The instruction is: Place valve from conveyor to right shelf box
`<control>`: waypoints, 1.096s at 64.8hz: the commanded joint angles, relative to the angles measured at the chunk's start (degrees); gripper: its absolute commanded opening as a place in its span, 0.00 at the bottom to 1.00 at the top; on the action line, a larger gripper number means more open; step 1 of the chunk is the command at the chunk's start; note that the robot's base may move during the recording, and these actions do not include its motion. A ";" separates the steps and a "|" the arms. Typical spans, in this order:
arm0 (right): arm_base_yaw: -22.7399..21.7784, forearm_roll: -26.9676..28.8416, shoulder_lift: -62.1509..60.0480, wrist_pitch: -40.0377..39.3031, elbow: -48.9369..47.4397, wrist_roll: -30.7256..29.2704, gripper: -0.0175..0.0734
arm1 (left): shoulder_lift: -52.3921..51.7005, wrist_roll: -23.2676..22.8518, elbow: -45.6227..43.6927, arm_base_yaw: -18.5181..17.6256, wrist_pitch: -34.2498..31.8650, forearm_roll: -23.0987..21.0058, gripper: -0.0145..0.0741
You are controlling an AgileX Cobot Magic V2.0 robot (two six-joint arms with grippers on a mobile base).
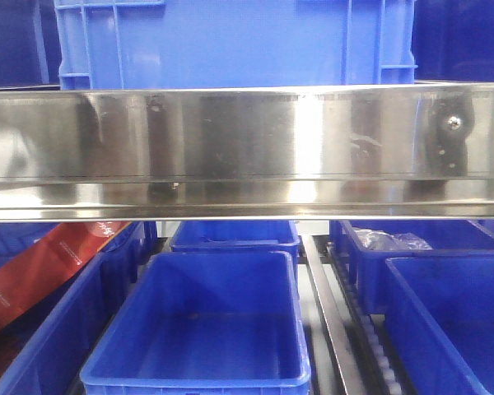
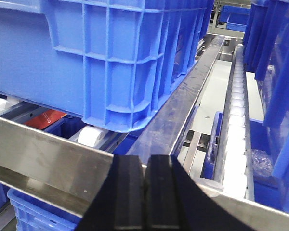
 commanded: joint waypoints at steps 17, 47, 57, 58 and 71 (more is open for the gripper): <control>-0.31 -0.42 -0.40 -1.45 0.16 -0.17 0.01 | -11.56 -3.32 16.83 4.43 -10.62 1.09 0.04; -0.31 -0.42 -0.40 -1.43 0.16 -0.17 0.01 | -11.56 -3.32 17.69 4.20 -9.82 1.09 0.04; -0.31 -0.42 -0.40 -1.43 0.16 -0.17 0.01 | -11.56 -3.32 17.69 4.20 -9.82 1.09 0.04; -0.31 -0.42 -0.40 -1.43 0.16 -0.17 0.01 | -11.56 -3.32 17.69 4.20 -9.82 1.09 0.04; -0.31 -0.42 -0.40 -1.43 0.16 -0.17 0.01 | -11.56 -3.32 17.69 4.20 -9.82 1.09 0.04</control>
